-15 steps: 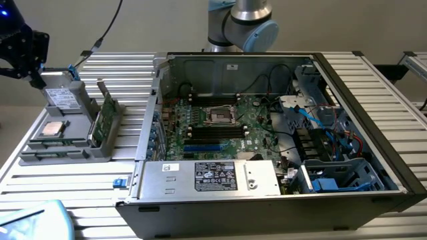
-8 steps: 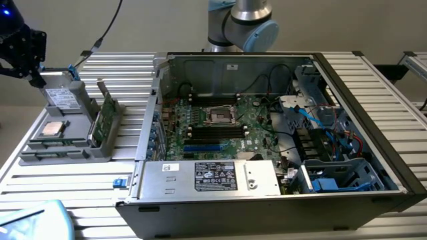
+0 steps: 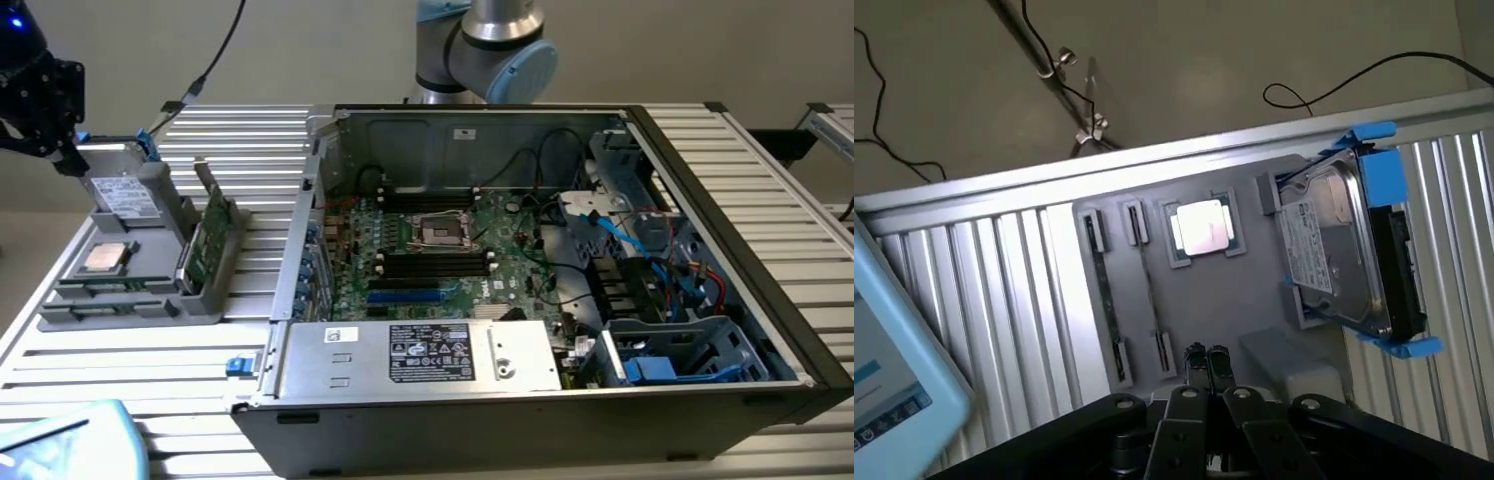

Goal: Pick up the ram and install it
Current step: 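Pick up the ram and move it above insertion slot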

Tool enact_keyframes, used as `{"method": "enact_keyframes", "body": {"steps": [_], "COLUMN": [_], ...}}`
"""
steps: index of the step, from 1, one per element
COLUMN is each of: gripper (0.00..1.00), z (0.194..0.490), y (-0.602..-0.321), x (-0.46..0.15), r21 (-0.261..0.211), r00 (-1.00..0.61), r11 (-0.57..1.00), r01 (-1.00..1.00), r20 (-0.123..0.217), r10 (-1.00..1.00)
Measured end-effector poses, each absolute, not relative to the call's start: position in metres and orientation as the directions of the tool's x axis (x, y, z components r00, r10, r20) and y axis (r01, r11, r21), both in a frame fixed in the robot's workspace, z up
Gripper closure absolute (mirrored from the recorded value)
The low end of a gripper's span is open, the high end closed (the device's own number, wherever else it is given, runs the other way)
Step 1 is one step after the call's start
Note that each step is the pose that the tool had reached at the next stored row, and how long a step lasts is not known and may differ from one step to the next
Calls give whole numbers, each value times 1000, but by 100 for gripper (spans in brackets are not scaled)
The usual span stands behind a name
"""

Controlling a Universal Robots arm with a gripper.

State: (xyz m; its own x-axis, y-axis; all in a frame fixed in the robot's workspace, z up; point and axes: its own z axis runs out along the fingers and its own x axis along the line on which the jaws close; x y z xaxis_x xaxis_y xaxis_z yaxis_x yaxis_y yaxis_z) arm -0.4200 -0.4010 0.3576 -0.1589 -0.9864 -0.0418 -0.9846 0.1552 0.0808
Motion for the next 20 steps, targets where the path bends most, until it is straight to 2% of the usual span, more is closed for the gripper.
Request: {"method": "enact_keyframes", "body": {"steps": [11, 18, 20], "gripper": [89, 88, 76], "z": [358, 358, 357], "y": [-401, -400, -400], "x": [-421, -421, -421], "r21": [89, 94, 94], "r00": [20, 32, 32], "r11": [-24, -36, -36], "r01": [-996, -995, -995], "r20": [-41, -40, -40], "r10": [-999, -999, -999]}}
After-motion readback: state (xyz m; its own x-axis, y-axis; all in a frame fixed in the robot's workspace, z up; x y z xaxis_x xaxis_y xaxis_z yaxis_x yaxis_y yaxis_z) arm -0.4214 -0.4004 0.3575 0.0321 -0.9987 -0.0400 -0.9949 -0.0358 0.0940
